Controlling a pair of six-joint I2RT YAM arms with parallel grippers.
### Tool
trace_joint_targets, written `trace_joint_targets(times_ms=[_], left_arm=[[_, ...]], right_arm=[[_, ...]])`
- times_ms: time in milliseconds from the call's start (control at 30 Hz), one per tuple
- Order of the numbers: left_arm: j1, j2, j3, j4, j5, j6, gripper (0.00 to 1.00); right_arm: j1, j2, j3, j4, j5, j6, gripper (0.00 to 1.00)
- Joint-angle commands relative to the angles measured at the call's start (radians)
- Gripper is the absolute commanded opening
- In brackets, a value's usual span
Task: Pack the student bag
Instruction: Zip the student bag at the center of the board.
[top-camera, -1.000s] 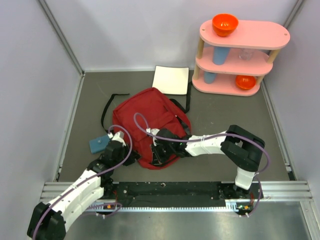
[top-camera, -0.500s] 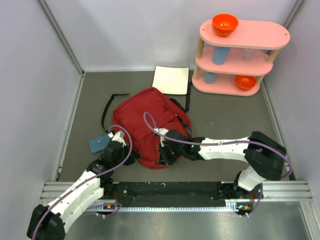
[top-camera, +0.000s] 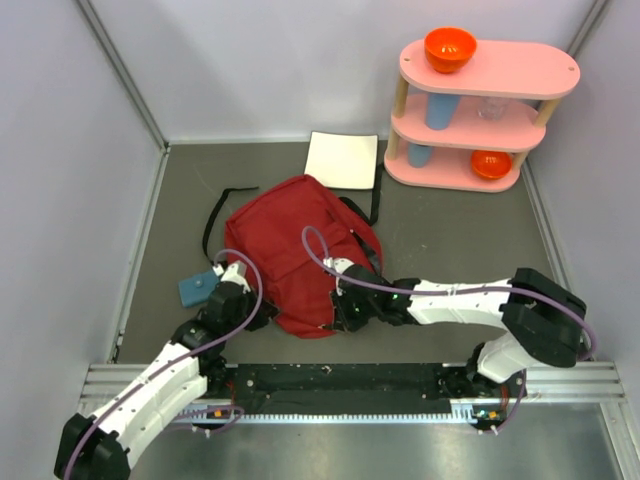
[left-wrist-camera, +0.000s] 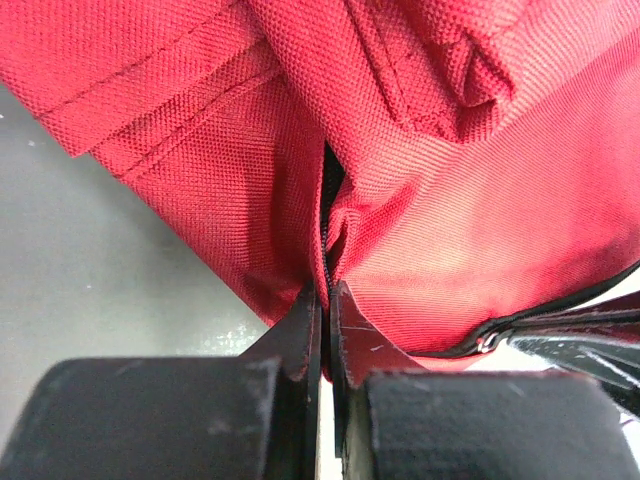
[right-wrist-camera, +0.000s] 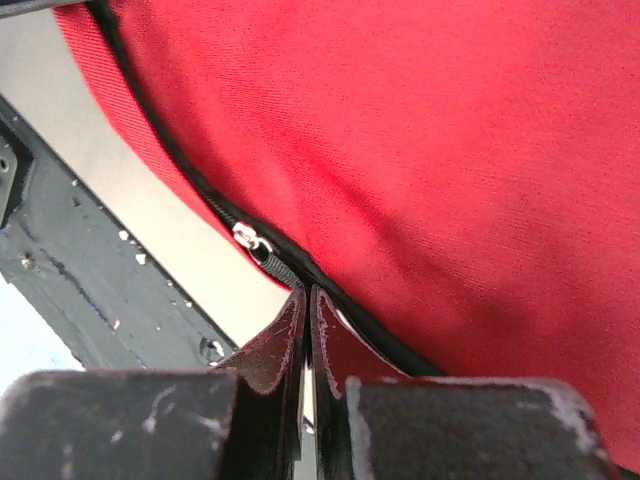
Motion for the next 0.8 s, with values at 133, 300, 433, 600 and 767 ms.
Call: trace_joint_targets(times_ms=[133,300,433,600,767], left_arm=[[0.008,0.002,0.117,-0.089,-0.161,0.071,0.00],[0.009,0.061,0.198,-0.176,-0.228,0.108,0.12],[0.009,0.039,0.253,-0.164,-0.169,0.203,0.72],[0.009,-0.020,0.364,-0.187,-0.060,0.301,0.99],[0.001,0.007,0.433,-0.143,0.175,0.453,0.99]], right_arm=[[-0.094,-0.098,-0.016,-0.083,0.131,-0.019,0.00],[-0.109,-0.109,-0.005,-0.081,0.142,-0.002,0.00],[-0.109,-0.098,-0.011,0.014,0.049,0.050,0.00],[-0.111,-0.095,0.001,0.026,0.056,0.058,0.00],[-0.109,-0.113,-0.004,0.025,0.076,0.074,0.00]])
